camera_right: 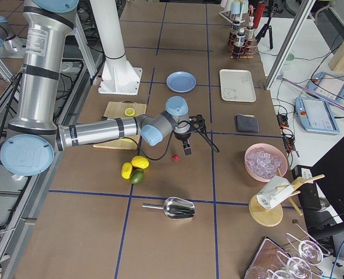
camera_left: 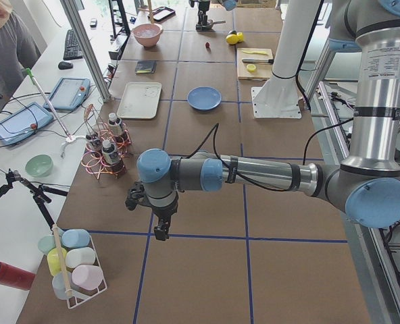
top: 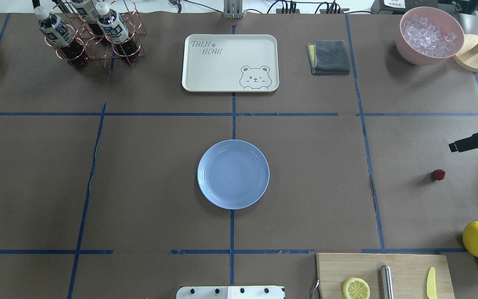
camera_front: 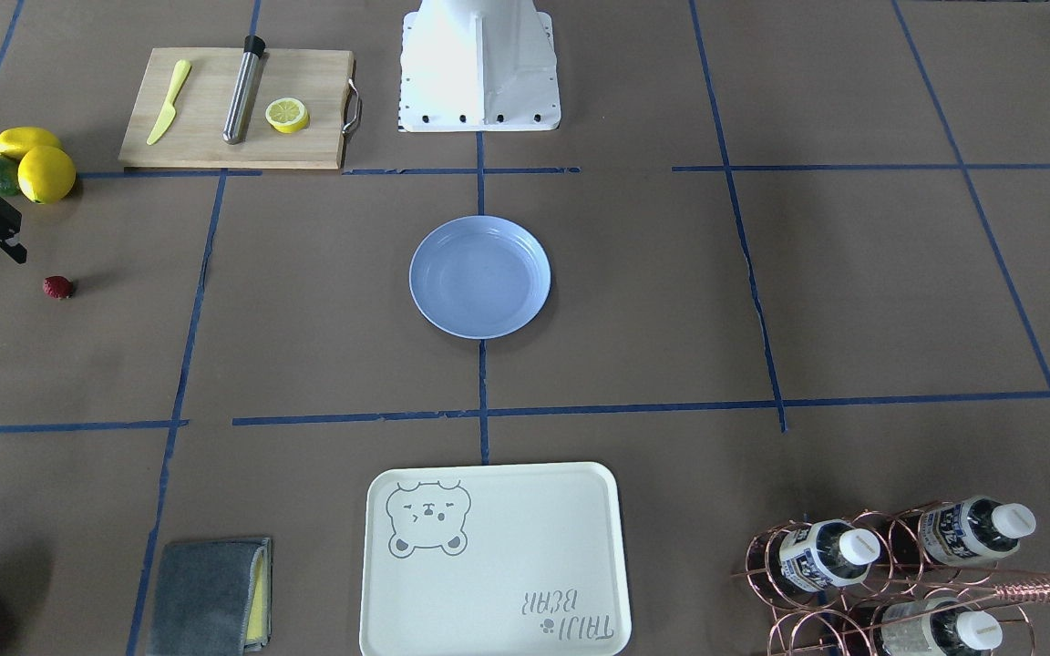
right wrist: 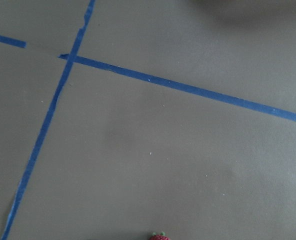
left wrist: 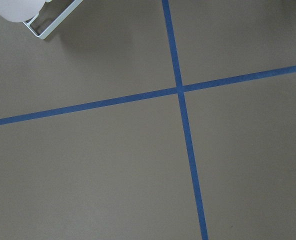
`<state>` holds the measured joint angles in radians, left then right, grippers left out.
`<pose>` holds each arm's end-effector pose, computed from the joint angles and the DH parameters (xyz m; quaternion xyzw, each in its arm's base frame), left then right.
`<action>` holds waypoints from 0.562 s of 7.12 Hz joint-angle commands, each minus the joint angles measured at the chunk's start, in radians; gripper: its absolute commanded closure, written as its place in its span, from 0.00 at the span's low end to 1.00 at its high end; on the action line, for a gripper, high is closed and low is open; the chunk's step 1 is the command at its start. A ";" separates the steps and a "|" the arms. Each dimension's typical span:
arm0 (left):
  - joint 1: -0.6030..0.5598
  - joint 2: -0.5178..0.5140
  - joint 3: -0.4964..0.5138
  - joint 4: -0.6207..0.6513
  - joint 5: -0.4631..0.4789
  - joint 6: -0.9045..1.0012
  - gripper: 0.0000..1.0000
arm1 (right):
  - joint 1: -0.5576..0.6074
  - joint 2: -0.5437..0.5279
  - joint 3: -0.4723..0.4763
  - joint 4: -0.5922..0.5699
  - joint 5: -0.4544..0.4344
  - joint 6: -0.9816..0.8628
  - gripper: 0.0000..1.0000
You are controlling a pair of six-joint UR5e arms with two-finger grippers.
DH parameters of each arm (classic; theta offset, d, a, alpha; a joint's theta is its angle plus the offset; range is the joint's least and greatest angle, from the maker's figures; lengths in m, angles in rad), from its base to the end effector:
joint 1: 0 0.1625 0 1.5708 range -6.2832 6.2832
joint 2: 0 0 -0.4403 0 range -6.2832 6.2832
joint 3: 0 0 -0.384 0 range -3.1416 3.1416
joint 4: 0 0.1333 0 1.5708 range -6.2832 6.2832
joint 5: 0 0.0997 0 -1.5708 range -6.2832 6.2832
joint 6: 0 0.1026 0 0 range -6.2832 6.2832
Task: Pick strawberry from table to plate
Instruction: 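Move the right gripper down onto the red strawberry and grasp it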
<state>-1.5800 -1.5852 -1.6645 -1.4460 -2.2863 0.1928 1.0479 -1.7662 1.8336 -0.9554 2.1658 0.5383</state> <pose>-0.0705 -0.4859 0.6404 0.0275 0.3492 0.0830 0.9330 -0.1484 -0.4092 0.5716 0.1363 -0.4002 -0.0912 0.9016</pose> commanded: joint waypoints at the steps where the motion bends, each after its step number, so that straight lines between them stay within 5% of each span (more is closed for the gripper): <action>1: 0.000 -0.001 -0.003 0.001 -0.005 0.002 0.00 | -0.106 -0.009 -0.156 0.246 -0.081 0.101 0.01; 4: 0.000 -0.001 -0.005 -0.001 -0.007 0.002 0.00 | -0.166 -0.025 -0.163 0.259 -0.081 0.106 0.13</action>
<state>-1.5800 -1.5860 -1.6687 -1.4464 -2.2927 0.1948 0.9096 -1.7797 1.6730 -0.7041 2.0861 0.6431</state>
